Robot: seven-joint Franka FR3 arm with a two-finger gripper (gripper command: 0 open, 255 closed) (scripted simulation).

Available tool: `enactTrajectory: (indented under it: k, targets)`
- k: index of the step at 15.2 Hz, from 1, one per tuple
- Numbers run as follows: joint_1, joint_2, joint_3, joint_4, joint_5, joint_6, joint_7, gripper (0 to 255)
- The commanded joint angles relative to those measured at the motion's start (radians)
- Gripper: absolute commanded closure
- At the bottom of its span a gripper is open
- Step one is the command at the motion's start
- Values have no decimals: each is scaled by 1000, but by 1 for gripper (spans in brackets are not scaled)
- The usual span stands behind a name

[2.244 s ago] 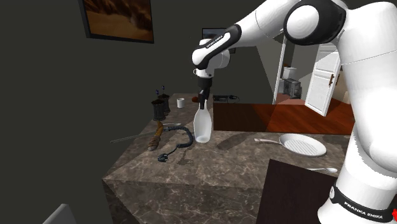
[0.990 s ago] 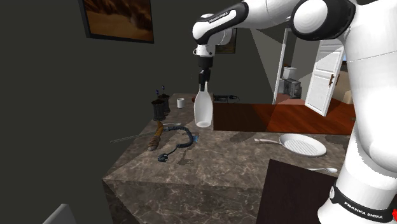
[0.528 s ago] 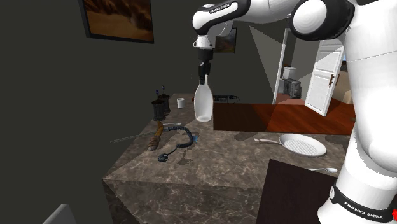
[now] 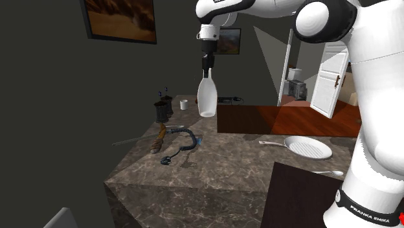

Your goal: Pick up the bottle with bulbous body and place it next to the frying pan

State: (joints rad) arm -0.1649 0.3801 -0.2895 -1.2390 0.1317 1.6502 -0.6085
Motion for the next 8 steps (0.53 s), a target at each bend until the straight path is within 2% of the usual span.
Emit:
enactTrajectory:
  k: [1, 2, 8]
  targets:
    - [-5, 8, 0, 43, 2, -34, 0, 255]
    - [-6, 11, 0, 52, 3, -41, 0, 255]
    - [-42, -154, -39, -182, -29, 28, -96, 255]
